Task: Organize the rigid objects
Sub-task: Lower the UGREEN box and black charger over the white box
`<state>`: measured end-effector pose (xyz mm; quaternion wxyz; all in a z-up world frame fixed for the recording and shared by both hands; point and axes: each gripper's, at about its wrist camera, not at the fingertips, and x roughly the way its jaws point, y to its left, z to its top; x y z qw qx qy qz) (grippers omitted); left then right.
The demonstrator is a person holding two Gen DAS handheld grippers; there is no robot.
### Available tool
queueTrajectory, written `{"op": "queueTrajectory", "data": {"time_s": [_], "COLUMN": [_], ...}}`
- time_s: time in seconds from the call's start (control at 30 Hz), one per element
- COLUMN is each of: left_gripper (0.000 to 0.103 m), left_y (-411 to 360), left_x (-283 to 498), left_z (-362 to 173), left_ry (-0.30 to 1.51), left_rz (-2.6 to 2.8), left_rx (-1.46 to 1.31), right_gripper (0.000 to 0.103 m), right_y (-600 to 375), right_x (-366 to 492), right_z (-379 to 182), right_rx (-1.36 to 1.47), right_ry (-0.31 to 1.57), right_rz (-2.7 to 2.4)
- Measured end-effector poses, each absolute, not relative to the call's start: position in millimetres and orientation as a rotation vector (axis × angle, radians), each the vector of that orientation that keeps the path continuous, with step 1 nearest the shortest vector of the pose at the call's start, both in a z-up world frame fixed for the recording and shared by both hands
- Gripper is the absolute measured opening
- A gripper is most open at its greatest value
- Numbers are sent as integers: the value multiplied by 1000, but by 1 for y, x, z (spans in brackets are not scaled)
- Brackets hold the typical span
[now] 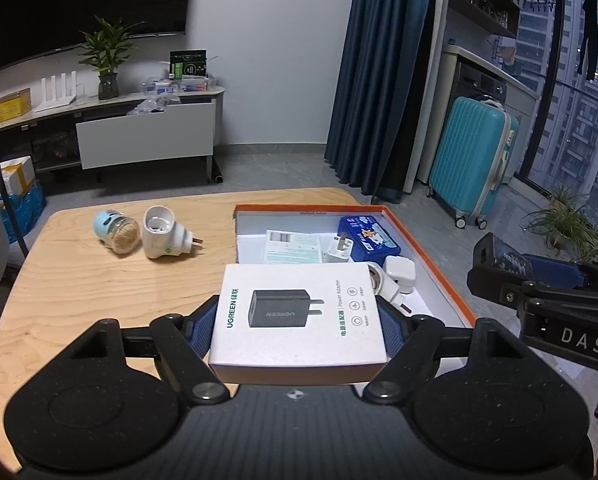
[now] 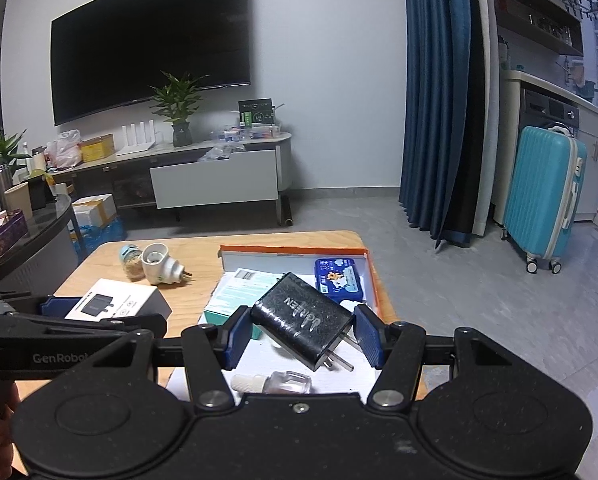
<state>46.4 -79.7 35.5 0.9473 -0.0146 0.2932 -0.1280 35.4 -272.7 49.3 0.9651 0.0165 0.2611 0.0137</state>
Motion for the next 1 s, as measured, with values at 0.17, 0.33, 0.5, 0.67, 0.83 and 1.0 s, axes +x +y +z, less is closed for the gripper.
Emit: {"op": "queueTrajectory", "data": {"time_s": [0.17, 0.33, 0.5, 0.67, 0.83, 1.0], "left_gripper": [79, 79, 79, 79, 79, 79], "left_y": [-86, -92, -96, -101, -103, -104], "left_x": [54, 61, 69, 76, 81, 85], "left_z": [34, 31, 29, 28, 24, 22], "left_ry": [609, 626, 638, 647, 662, 671], "left_rz": [-275, -286, -295, -302, -305, -306], "left_rx": [-27, -23, -20, -15, -16, -15], "right_gripper": [68, 68, 68, 68, 68, 68], "right_y": [-277, -280, -280, -282, -285, -284], "right_x": [43, 51, 62, 69, 76, 81], "right_z": [48, 47, 45, 44, 43, 39], "right_rx": [38, 42, 38, 36, 36, 35], "right_ry": [536, 544, 552, 560, 567, 577], "right_rz": [13, 5, 5, 6, 7, 10]}}
